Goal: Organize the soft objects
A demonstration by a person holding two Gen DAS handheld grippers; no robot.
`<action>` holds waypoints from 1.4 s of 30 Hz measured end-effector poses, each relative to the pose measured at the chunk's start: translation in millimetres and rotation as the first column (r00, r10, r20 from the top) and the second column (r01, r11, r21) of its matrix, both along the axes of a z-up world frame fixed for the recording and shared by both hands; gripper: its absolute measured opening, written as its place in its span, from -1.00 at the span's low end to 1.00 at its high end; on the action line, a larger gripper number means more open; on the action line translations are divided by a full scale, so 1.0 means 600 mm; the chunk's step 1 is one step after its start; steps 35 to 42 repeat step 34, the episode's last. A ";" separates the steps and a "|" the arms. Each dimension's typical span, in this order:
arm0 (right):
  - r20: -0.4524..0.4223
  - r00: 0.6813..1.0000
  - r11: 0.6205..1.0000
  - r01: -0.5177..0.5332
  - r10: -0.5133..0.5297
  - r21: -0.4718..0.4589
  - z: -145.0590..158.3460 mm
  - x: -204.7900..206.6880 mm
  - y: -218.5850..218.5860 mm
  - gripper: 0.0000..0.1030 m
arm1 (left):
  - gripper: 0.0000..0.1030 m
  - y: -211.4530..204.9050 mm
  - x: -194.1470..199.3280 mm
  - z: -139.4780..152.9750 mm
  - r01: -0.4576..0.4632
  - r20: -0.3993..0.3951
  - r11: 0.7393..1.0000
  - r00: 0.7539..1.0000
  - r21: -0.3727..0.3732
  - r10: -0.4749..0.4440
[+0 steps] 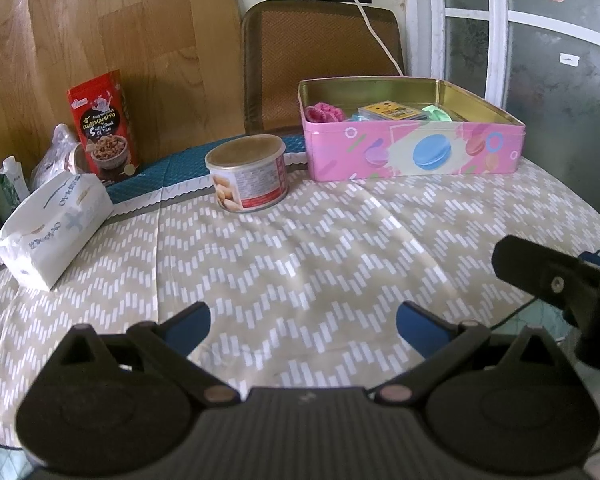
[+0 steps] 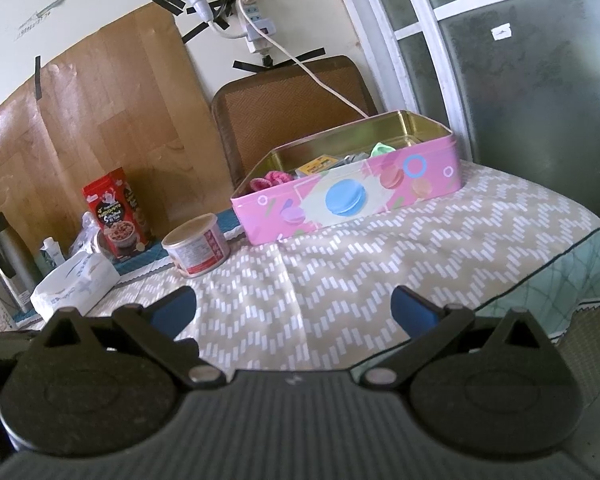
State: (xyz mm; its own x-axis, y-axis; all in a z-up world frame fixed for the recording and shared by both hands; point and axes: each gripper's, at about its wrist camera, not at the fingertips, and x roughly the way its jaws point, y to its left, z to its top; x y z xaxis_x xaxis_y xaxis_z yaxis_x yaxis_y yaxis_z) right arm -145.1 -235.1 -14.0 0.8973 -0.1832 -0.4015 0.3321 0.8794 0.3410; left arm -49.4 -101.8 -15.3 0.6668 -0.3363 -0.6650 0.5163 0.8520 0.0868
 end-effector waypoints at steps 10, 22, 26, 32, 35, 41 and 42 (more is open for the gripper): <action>-0.002 1.000 1.000 -0.005 0.005 0.001 -0.001 0.001 0.001 1.00 | 0.99 0.001 0.003 -0.003 0.001 -0.013 1.000 1.000 0.001 -0.001; -0.017 0.999 0.999 -0.034 0.034 0.008 -0.010 0.008 -0.007 1.00 | 0.99 0.003 0.012 -0.014 -0.012 -0.059 1.000 0.998 -0.002 0.011; -0.019 0.999 0.999 -0.042 0.042 0.007 -0.011 0.010 -0.007 1.00 | 0.99 0.003 0.014 -0.015 -0.017 -0.064 1.000 0.998 -0.003 0.017; -0.021 0.999 0.999 -0.045 0.045 0.008 -0.012 0.012 -0.010 1.00 | 0.99 0.003 0.013 -0.014 -0.018 -0.061 1.000 0.998 -0.008 0.017; -0.021 0.999 0.999 -0.045 0.046 0.007 -0.012 0.012 -0.010 1.00 | 0.99 0.003 0.013 -0.015 -0.017 -0.064 1.000 0.998 -0.009 0.016; -0.021 0.999 0.999 -0.045 0.046 0.007 -0.012 0.012 -0.010 1.00 | 0.99 0.003 0.013 -0.015 -0.017 -0.064 1.000 0.998 -0.009 0.016; -0.021 0.999 0.999 -0.045 0.046 0.007 -0.012 0.012 -0.010 1.00 | 0.99 0.003 0.013 -0.015 -0.017 -0.064 1.000 0.998 -0.009 0.016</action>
